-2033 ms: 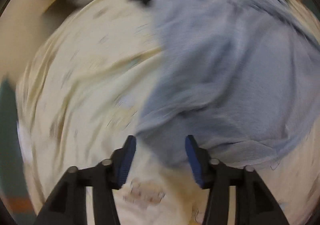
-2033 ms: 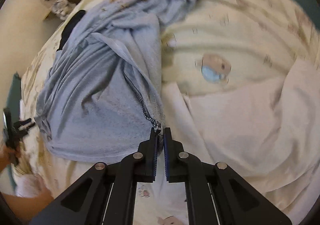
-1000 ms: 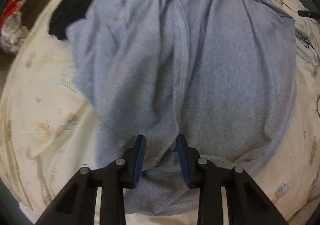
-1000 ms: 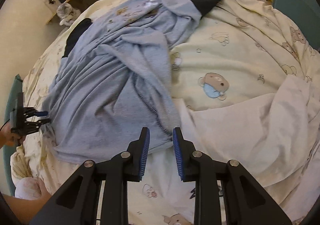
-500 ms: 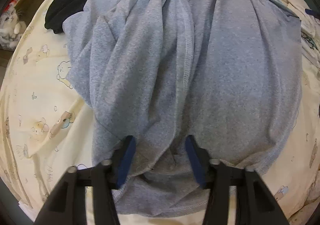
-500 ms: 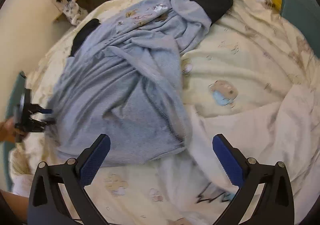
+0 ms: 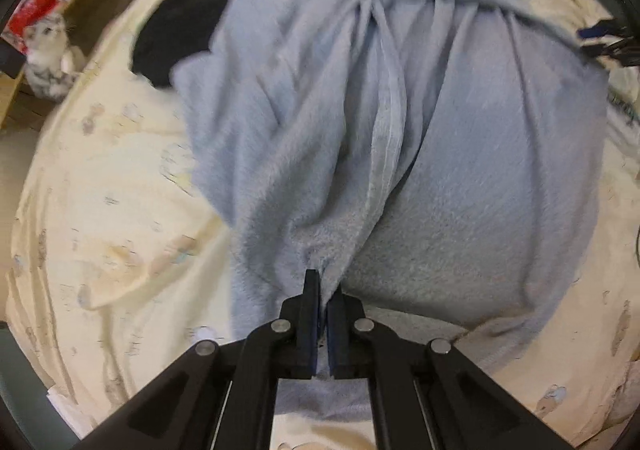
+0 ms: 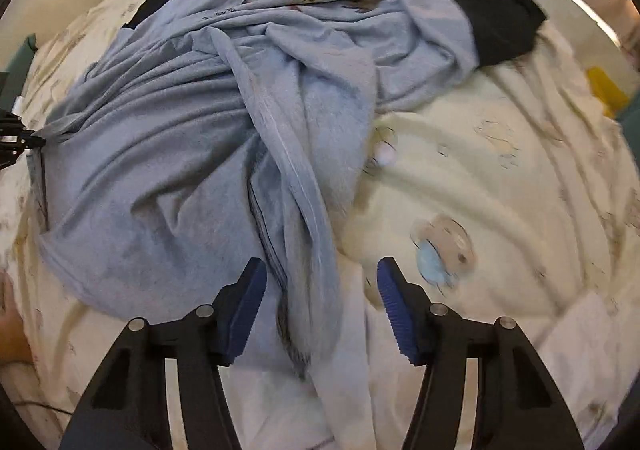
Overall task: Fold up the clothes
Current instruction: 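Grasp the grey shirt hem with the left gripper while the right gripper holds its hem, then lift the grey shirt high by its hem with both grippers and shake it, then lower the grey shirt onto the duvet with both grippers, laying it flat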
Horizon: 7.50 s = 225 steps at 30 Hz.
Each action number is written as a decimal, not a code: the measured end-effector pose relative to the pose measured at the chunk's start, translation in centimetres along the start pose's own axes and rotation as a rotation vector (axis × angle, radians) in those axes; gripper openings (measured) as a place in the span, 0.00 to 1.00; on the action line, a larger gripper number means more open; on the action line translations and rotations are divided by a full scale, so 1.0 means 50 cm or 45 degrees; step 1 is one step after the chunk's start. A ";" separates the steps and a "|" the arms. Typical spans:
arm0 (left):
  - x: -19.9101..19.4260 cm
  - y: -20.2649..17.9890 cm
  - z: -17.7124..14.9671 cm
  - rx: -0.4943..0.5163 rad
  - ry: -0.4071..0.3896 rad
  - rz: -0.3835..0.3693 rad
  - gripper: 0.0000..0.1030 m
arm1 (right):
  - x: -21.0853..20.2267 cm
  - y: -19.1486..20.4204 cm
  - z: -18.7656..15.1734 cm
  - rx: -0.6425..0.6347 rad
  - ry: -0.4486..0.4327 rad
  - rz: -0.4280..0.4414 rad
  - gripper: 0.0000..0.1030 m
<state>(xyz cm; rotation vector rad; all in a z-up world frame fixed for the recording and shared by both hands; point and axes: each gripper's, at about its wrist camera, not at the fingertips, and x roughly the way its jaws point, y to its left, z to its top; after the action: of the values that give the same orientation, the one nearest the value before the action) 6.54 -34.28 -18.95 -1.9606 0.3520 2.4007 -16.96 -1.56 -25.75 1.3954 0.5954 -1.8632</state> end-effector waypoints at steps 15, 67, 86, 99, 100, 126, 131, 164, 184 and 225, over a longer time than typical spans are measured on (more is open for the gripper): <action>-0.079 0.088 -0.026 0.052 -0.065 -0.033 0.03 | -0.065 0.016 0.004 -0.122 -0.063 0.072 0.04; -0.949 0.282 -0.045 -0.314 -0.628 0.777 0.01 | -1.112 0.018 0.152 -0.080 -0.807 -0.496 0.03; -1.331 0.292 -0.051 -0.329 -0.739 1.008 0.01 | -1.422 0.135 0.219 -0.233 -0.887 -0.565 0.03; -1.117 0.484 0.107 -0.497 -0.574 0.985 0.01 | -1.200 0.098 0.535 -0.233 -0.688 -0.522 0.03; -1.099 0.506 0.127 -0.514 -0.557 0.987 0.01 | -1.181 0.095 0.569 -0.236 -0.676 -0.522 0.03; -1.034 0.599 0.229 -0.367 -0.521 1.327 0.01 | -1.079 0.125 0.736 -0.278 -0.756 -0.533 0.03; -0.871 0.458 0.068 -0.205 -0.435 1.185 0.01 | -0.939 0.129 0.514 -0.269 -0.658 -0.333 0.03; -0.119 -0.009 -0.543 0.227 0.340 0.542 0.01 | -0.308 0.017 -0.302 0.044 0.138 -0.064 0.03; 0.037 0.146 -0.469 -0.880 0.306 -0.308 0.75 | -0.135 -0.030 -0.279 0.513 0.093 0.346 0.43; 0.084 0.112 -0.480 -1.046 0.130 -0.311 0.05 | -0.150 -0.056 -0.341 0.566 0.171 0.152 0.02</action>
<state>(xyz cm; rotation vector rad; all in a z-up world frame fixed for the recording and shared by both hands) 27.93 -44.77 -26.58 -2.1895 -0.9697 2.4864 -7.45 14.61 -24.01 1.8089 0.1553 -1.8858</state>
